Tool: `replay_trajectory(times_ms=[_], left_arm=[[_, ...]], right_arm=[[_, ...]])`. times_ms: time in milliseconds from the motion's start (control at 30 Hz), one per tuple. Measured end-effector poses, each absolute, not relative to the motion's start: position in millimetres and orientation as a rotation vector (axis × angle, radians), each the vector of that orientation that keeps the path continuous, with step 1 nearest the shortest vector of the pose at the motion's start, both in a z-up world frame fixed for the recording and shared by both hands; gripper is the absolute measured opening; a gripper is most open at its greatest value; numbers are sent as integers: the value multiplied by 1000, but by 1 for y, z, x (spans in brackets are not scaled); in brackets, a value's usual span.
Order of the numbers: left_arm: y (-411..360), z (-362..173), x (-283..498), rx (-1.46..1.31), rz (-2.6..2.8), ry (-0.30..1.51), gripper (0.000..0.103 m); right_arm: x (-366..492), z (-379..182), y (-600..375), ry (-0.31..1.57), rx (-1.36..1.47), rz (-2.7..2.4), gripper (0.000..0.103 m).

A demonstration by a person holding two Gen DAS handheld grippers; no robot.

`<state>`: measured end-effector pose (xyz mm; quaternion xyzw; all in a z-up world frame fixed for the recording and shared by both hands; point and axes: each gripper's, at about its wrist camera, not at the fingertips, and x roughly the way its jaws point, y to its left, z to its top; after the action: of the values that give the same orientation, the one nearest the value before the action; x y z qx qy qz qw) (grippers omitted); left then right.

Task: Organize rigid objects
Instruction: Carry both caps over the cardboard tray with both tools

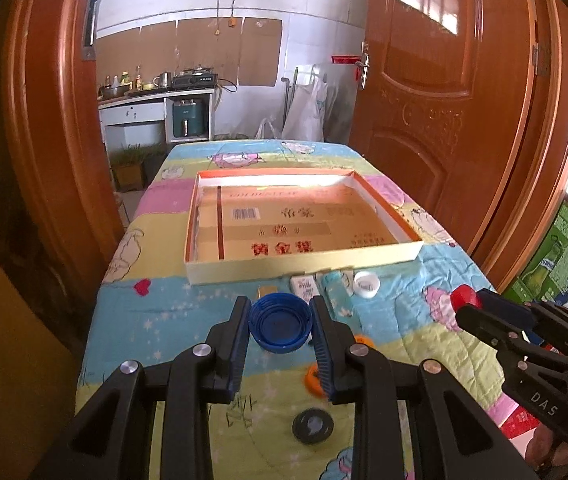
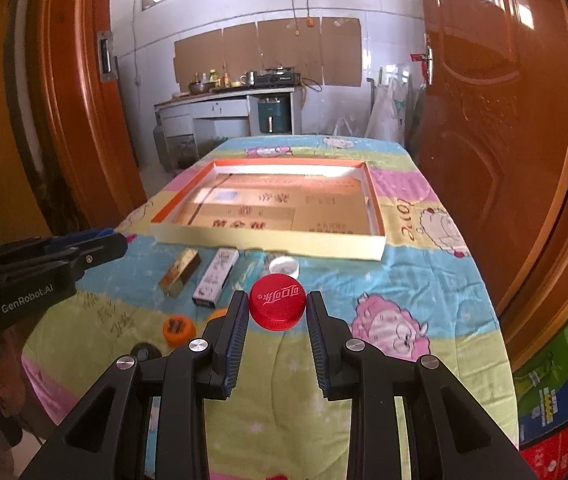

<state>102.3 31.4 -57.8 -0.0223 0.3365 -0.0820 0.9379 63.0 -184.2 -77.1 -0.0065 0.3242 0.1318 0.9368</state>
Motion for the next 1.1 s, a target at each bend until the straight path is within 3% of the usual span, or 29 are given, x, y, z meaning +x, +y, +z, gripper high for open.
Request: replay_trajectory(times_ms=[1100], left_arm=[[23, -53, 204, -60, -144, 759, 30]], right_arm=[[155, -73, -194, 730, 36, 296, 30]])
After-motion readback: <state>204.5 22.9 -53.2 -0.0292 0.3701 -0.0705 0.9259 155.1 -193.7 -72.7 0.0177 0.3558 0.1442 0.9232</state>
